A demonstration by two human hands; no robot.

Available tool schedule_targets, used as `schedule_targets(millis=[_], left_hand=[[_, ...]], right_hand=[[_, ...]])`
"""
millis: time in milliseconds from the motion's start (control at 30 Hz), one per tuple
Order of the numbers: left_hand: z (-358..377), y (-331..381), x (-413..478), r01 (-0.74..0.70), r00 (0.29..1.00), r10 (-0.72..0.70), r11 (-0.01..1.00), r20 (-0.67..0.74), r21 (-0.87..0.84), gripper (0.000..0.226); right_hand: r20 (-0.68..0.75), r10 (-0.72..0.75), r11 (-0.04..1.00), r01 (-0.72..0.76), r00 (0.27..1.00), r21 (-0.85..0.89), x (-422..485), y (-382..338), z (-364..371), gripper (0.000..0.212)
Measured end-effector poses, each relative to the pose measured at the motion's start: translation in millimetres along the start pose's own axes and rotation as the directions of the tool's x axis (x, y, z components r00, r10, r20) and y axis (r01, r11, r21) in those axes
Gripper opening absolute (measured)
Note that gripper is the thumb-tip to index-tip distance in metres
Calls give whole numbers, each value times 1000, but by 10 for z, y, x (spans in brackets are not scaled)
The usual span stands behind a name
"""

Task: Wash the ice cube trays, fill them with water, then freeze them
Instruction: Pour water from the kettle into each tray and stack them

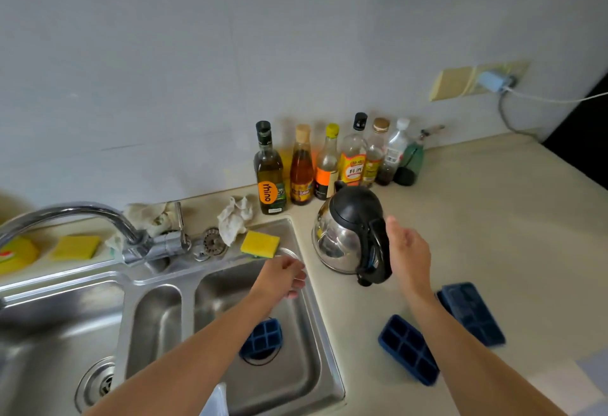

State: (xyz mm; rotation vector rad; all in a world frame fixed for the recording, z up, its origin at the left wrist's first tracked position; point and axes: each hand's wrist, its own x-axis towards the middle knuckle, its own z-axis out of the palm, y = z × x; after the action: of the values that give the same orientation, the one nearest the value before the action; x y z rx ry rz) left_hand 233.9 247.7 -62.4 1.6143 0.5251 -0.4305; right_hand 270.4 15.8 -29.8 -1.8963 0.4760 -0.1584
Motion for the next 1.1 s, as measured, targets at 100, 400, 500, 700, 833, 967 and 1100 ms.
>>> schedule_targets(millis=[100,400,500,700,833,967,1100], left_hand=[[83,-19,18,8,999,-8,1000,-37,-19,16],[269,-112,42,59,981,-79,992,-175,-115,17],[267,-204,-20,74,980,-97,988,-172,-132,17],[123,-305,-66,59,988,-77,989,-133,-134,17],[-9,-426,-62,47,995,-57,993,-87,-110,17],[-125,-593,-69,37,996,-45,993,-79,-111,17],[-196,-767,-185,55,994,-72,980,-84,-190,20]], right_hand=[[168,55,995,-67,984,68,15,96,75,61],[231,65,966,-120,971,231,52,124,140,64],[222,110,963,-159,969,219,58,94,146,64],[215,160,957,-205,963,204,-177,64,169,62],[204,196,950,-237,959,203,-498,83,206,60],[158,216,948,-246,963,200,-819,122,226,61],[190,202,953,-238,961,187,-1133,160,164,62]])
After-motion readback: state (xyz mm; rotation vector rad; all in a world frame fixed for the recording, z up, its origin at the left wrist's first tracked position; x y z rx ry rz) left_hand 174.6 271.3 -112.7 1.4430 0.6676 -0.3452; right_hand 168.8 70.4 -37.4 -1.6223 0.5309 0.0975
